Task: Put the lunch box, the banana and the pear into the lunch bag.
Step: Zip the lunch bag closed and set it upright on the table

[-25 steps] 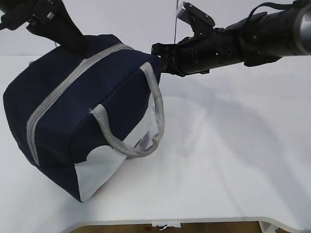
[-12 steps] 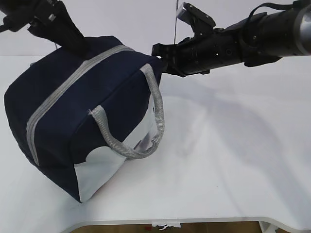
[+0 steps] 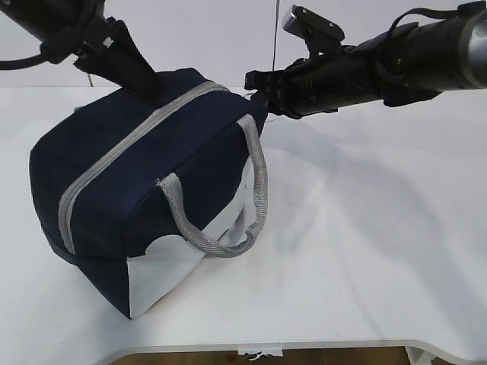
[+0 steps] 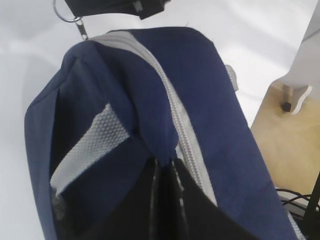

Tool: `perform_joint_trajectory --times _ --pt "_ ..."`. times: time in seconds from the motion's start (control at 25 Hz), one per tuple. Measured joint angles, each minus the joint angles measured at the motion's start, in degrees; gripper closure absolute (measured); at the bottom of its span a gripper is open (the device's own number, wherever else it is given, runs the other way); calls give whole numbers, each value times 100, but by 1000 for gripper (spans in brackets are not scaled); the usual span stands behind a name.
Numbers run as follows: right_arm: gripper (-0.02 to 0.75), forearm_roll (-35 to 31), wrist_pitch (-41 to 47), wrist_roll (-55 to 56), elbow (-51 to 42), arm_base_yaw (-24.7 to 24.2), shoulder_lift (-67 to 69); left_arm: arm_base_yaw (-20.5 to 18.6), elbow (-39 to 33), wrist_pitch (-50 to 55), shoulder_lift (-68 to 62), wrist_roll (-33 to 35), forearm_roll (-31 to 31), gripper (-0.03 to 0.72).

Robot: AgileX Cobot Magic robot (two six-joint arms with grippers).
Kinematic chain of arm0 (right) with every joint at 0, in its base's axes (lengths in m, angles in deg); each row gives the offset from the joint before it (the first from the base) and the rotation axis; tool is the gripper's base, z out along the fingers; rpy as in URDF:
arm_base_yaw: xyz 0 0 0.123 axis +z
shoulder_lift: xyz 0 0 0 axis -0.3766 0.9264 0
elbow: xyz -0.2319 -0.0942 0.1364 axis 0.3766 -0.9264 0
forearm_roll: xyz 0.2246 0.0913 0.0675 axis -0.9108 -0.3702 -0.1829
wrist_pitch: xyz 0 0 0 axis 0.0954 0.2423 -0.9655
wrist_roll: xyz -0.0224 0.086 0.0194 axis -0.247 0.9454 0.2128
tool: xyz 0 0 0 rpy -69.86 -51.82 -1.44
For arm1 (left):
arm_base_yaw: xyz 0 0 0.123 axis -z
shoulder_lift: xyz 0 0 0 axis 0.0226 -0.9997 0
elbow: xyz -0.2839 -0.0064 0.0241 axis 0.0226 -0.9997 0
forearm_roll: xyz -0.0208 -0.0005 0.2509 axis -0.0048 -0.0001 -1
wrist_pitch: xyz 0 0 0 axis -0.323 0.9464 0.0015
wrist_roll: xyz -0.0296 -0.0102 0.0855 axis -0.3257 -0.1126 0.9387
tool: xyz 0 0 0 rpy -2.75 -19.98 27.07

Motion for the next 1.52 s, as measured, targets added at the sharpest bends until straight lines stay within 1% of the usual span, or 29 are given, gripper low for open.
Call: perform_joint_trajectory --times 0.16,0.24,0.32,0.4,0.48,0.68,1.0,1.36,1.44,1.52 --pt "557 9 66 -94 0 -23 0 0 0 -96 -95 79 73 690" --pt "464 9 76 -109 0 -23 0 0 10 -98 -133 104 88 690" --pt "388 9 103 -113 0 -23 -11 0 10 -111 -179 139 101 690" --pt "344 9 111 -251 0 -23 -94 0 10 -147 -214 220 101 690" --pt "329 12 111 -430 0 -23 -213 0 10 -196 -225 313 122 690" --pt "319 12 148 -768 0 -23 -620 0 10 -362 -313 378 184 690" --pt "318 12 273 -1191 3 -74 -1041 0 10 -713 -471 677 784 690" --pt "318 12 193 -1282 -123 -83 -1246 0 10 -883 -480 710 854 690" --pt "318 12 157 -1293 -123 -83 -1288 0 10 -883 -480 689 854 680" --pt "318 12 135 -1317 -123 -83 -1337 0 10 -883 -480 598 865 647"
